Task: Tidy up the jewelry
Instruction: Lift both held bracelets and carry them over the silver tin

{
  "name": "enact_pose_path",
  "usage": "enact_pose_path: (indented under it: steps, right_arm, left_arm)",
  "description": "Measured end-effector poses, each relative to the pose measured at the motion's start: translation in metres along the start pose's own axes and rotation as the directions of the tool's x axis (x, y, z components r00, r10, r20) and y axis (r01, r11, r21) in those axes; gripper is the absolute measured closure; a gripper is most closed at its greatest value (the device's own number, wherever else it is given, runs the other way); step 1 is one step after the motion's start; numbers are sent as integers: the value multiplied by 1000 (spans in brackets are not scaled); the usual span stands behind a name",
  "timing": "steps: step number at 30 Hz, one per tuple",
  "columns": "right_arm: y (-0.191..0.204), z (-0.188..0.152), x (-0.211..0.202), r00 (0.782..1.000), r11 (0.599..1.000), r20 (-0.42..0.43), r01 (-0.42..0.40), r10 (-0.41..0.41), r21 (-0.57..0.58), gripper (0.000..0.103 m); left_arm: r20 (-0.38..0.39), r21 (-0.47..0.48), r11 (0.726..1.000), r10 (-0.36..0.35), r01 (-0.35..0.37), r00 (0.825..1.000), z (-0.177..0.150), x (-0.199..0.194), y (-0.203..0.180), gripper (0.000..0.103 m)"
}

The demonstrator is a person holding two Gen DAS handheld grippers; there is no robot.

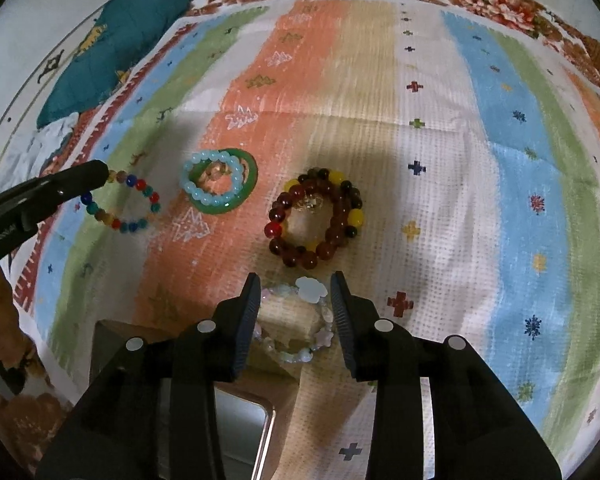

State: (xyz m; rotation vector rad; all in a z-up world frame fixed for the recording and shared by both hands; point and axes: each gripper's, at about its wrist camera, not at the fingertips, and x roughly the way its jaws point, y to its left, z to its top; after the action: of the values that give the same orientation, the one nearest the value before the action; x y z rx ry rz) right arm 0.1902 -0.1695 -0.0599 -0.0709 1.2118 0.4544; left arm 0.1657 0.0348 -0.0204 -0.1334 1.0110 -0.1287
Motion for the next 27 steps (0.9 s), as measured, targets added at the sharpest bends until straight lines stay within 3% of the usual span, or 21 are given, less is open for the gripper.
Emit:
enact_pose_path:
  steps: [9, 20, 27]
  right_arm:
    - [-14, -4, 26, 995, 1000, -102, -10, 13, 25, 66]
    - [-15, -5, 51, 985, 999, -169, -20, 26, 34, 67]
    - [-19, -6, 59, 985, 1000, -174, 17, -13, 19, 93]
  left_arm:
    - [-8, -6, 1000, -6, 6, 1000, 0, 4, 1, 94]
    - [-22, -15, 1000, -15, 14, 1000, 0, 10, 3, 94]
    - [-30, -14, 1000, -16, 16, 999, -1, 13, 2, 94]
